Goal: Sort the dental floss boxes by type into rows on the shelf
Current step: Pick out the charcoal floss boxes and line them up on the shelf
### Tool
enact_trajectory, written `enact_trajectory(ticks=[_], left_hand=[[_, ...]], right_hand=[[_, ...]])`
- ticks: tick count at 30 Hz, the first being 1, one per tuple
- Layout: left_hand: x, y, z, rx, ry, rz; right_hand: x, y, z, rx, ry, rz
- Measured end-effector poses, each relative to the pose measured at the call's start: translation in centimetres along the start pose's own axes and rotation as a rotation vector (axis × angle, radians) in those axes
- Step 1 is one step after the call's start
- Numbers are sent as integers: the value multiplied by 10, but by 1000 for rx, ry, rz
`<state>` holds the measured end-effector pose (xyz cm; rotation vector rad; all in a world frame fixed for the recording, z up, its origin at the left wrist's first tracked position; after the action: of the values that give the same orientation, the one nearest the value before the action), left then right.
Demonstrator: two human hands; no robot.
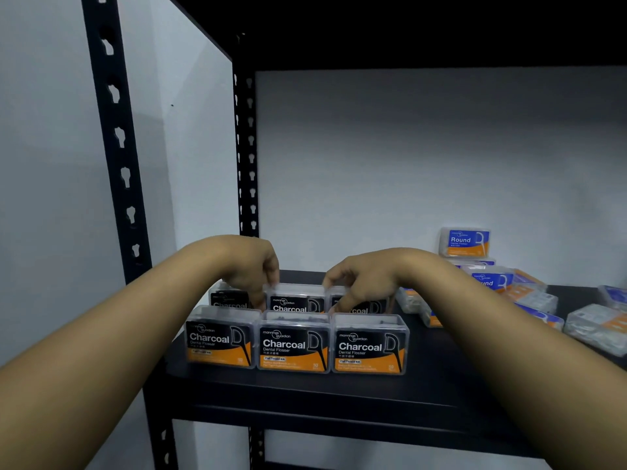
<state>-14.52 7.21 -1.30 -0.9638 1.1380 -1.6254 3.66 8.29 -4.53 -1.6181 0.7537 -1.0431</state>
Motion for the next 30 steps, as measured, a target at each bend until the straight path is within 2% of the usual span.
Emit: enact_trajectory(ticks=[7,11,22,25,30], left_hand=[[6,0,3,53,19,-44],[10,-1,3,203,31,-101],[13,15,-2,266,95,93],[17,16,-2,288,114,76],[25,18,1,312,140,55]], right_hand=[[11,1,-6,-8,20,-25],[11,3,-15,-44,62,-43],[35,-2,-28,106,46,60],[38,0,-32,134,19,46],[43,4,-28,46,19,27]])
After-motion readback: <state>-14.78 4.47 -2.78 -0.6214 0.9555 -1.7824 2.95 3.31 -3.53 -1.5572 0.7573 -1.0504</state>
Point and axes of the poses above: each hand's wrist, its own x-axis away from the middle knuckle, its own y-axis out of the palm, z = x × y, the point moved 7 cm from there along -x, towards the middle knuckle, and after that the axes turned 14 degrees about x, right-handed, at the moved point
